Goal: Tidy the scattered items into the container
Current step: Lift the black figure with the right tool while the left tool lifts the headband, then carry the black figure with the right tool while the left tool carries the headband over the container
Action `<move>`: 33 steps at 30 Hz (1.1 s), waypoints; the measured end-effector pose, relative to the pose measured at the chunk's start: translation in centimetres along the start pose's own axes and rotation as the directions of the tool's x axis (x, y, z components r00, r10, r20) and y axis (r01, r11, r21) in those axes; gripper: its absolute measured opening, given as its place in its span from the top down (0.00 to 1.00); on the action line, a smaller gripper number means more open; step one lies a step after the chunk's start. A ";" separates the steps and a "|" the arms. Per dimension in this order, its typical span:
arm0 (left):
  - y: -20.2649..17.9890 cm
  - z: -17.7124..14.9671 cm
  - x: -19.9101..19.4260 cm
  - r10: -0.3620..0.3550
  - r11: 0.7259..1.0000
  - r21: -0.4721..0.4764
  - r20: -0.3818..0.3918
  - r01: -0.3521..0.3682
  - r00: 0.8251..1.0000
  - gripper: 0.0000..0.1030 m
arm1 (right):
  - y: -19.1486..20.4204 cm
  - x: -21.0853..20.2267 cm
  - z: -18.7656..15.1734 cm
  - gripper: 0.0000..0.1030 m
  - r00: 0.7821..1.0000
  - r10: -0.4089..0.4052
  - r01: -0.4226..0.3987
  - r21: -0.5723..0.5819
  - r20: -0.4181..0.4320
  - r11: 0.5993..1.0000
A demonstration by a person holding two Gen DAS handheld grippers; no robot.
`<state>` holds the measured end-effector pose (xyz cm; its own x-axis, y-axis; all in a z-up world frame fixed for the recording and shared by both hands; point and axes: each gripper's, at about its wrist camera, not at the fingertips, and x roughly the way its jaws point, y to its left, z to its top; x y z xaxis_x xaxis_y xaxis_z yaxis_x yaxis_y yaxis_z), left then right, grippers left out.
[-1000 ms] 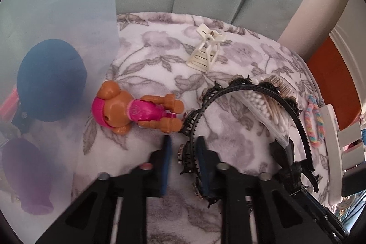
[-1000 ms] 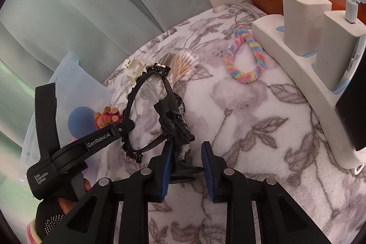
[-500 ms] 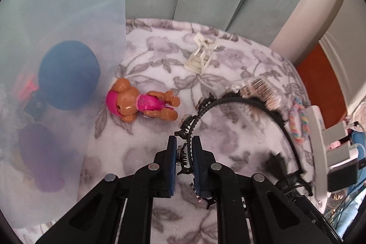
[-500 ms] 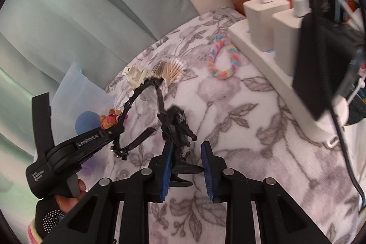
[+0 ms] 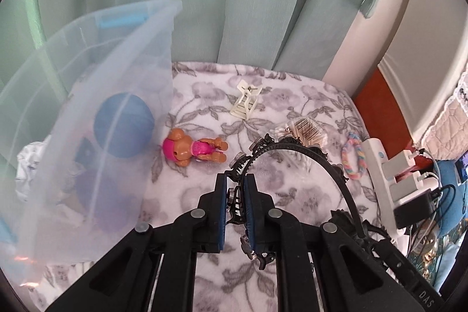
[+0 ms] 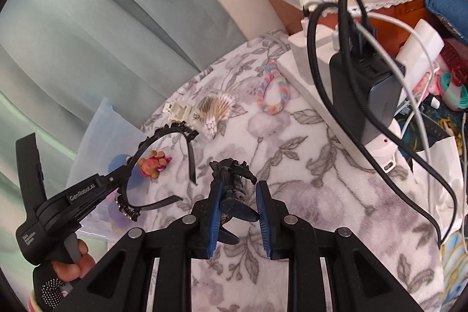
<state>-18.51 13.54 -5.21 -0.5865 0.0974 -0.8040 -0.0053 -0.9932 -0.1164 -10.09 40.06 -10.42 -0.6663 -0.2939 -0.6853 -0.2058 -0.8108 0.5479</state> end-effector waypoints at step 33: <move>4.1 2.5 -17.6 -0.047 0.999 -0.007 0.335 0.052 0.941 0.89 | 14.9 -14.7 3.9 0.75 0.914 0.214 -0.151 -0.201 0.345 0.968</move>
<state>-10.19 7.64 9.91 -0.8232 0.1164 -0.5557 -0.0301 -0.9863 -0.1620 -6.16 34.25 9.69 -0.9004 -0.2672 -0.3432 0.0451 -0.8421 0.5374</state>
